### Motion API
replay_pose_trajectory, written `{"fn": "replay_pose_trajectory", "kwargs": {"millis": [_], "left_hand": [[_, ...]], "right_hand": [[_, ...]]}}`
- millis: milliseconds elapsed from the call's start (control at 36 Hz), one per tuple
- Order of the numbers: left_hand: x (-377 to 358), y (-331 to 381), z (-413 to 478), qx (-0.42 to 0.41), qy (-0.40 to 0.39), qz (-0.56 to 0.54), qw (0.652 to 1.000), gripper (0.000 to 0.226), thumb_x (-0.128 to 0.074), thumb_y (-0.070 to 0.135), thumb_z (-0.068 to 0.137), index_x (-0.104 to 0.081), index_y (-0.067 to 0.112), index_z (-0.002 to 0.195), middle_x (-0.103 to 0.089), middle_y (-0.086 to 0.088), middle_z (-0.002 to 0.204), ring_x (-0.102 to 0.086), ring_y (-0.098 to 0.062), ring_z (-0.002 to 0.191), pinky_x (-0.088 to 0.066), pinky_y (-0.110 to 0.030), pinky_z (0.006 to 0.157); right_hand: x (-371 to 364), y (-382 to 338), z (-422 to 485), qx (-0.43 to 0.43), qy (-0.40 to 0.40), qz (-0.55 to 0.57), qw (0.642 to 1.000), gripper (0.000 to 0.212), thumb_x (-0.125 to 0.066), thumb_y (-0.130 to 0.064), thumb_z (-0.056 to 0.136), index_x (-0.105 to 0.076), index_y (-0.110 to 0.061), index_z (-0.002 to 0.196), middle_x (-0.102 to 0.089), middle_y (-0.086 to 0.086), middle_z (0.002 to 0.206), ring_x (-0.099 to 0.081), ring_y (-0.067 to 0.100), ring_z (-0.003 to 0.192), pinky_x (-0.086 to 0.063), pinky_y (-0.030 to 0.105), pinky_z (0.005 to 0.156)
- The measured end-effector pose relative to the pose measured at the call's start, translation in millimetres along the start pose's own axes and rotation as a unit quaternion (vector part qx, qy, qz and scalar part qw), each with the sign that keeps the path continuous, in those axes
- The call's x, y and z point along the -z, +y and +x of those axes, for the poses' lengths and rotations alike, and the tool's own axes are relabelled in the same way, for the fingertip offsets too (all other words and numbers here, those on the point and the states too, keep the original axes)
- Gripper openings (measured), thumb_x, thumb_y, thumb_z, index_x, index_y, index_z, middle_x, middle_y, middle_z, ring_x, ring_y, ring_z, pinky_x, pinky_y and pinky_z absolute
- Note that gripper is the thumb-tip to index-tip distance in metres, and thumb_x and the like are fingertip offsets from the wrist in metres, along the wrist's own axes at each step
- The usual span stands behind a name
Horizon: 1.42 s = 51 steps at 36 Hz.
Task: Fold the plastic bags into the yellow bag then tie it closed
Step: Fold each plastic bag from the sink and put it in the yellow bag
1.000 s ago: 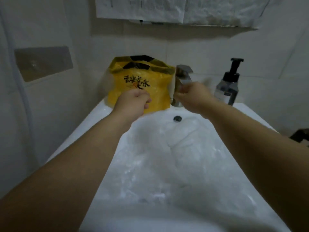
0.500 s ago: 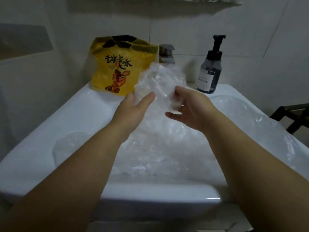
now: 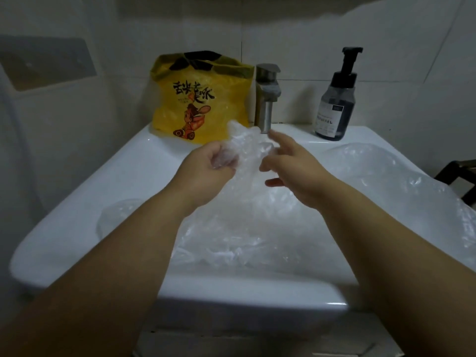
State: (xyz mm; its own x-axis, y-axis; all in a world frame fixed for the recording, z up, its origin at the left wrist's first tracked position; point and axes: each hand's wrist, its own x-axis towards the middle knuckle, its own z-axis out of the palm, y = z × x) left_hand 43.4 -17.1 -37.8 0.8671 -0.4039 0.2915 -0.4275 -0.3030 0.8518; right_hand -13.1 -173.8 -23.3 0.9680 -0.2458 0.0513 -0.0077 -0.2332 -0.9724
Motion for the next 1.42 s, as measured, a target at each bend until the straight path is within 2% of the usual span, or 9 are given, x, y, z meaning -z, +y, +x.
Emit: {"fn": "replay_pose_trajectory", "kwargs": {"millis": [333,444,528,639,833,944,1139,1250,1417], "left_hand": [[4,10,-5,0.035,-0.113,-0.057,0.991,0.016,-0.071,0.034,0.083,-0.071,0.02,0.088,-0.07,0.002,0.084,-0.064,-0.016,0.082,-0.05,-0.033,0.078],[5,10,1,0.065,0.012,-0.11,0.992,0.039,-0.053,0.056,0.086,-0.07,0.021,0.083,-0.072,-0.006,0.095,-0.066,-0.023,0.094,-0.052,-0.041,0.091],[10,1,7,0.019,0.108,-0.04,0.993,0.03,-0.068,0.037,0.087,-0.056,0.026,0.111,-0.057,0.004,0.12,-0.052,-0.012,0.113,-0.043,-0.029,0.094],[11,-1,5,0.033,-0.001,-0.062,0.998,0.098,-0.079,0.041,0.07,-0.022,0.039,0.15,-0.035,0.01,0.15,-0.041,-0.015,0.132,-0.04,-0.036,0.106],[8,-4,10,0.058,0.011,-0.12,0.991,0.003,-0.065,0.02,0.091,-0.067,0.019,0.093,-0.067,0.002,0.081,-0.061,-0.012,0.076,-0.049,-0.026,0.069],[16,-2,15,0.098,-0.02,-0.275,0.956,0.01,-0.059,0.007,0.093,-0.061,0.016,0.092,-0.067,0.002,0.08,-0.063,-0.006,0.072,-0.05,-0.018,0.059],[18,9,8,0.126,-0.112,-0.408,0.897,0.024,-0.044,0.002,0.097,-0.063,0.01,0.084,-0.062,0.002,0.063,-0.059,-0.004,0.052,-0.049,-0.013,0.049],[21,20,4,0.16,-0.082,-0.444,0.878,0.031,-0.043,0.012,0.098,-0.059,0.014,0.071,-0.049,0.006,0.043,-0.046,-0.004,0.029,-0.03,-0.008,0.029],[26,7,13,0.181,0.043,-0.36,0.914,0.014,-0.061,0.023,0.092,-0.062,0.017,0.08,-0.059,0.009,0.052,-0.055,-0.003,0.038,-0.034,-0.009,0.034]], "right_hand": [[-11,6,5,0.039,0.034,-0.056,0.997,0.033,-0.061,-0.002,0.087,-0.058,-0.015,0.117,-0.064,0.013,0.11,-0.065,0.032,0.096,-0.054,0.047,0.089],[-12,-2,1,0.044,0.025,0.024,0.998,0.028,-0.049,0.009,0.084,-0.062,-0.016,0.09,-0.063,0.011,0.097,-0.062,0.033,0.092,-0.052,0.044,0.088],[-12,-6,-2,0.045,0.004,0.061,0.997,0.031,-0.044,0.012,0.083,-0.06,-0.014,0.085,-0.06,0.008,0.091,-0.058,0.027,0.087,-0.051,0.041,0.084],[-11,-4,-1,0.023,-0.003,0.083,0.996,0.032,-0.038,0.013,0.086,-0.054,-0.014,0.09,-0.055,0.013,0.093,-0.053,0.028,0.085,-0.046,0.035,0.071],[-10,-4,3,-0.027,0.039,0.163,0.986,0.027,-0.033,0.01,0.089,-0.054,-0.002,0.1,-0.056,0.014,0.089,-0.056,0.023,0.077,-0.05,0.032,0.07],[-2,-5,7,-0.059,0.104,0.258,0.959,0.021,-0.039,0.006,0.095,-0.054,-0.006,0.105,-0.061,0.01,0.096,-0.061,0.018,0.077,-0.051,0.02,0.053],[5,-2,12,-0.086,0.135,0.333,0.929,0.037,-0.041,-0.003,0.095,-0.049,0.006,0.13,-0.055,0.012,0.097,-0.056,0.024,0.085,-0.046,0.045,0.098],[13,-6,8,-0.101,0.056,0.465,0.878,0.037,-0.04,0.006,0.092,-0.051,0.002,0.128,-0.065,0.015,0.085,-0.07,0.024,0.064,-0.059,0.034,0.061],[18,-8,6,-0.084,-0.037,0.416,0.905,0.022,-0.062,-0.004,0.056,-0.055,-0.009,0.076,-0.049,0.004,0.075,-0.049,0.017,0.069,-0.038,0.028,0.069]]}}
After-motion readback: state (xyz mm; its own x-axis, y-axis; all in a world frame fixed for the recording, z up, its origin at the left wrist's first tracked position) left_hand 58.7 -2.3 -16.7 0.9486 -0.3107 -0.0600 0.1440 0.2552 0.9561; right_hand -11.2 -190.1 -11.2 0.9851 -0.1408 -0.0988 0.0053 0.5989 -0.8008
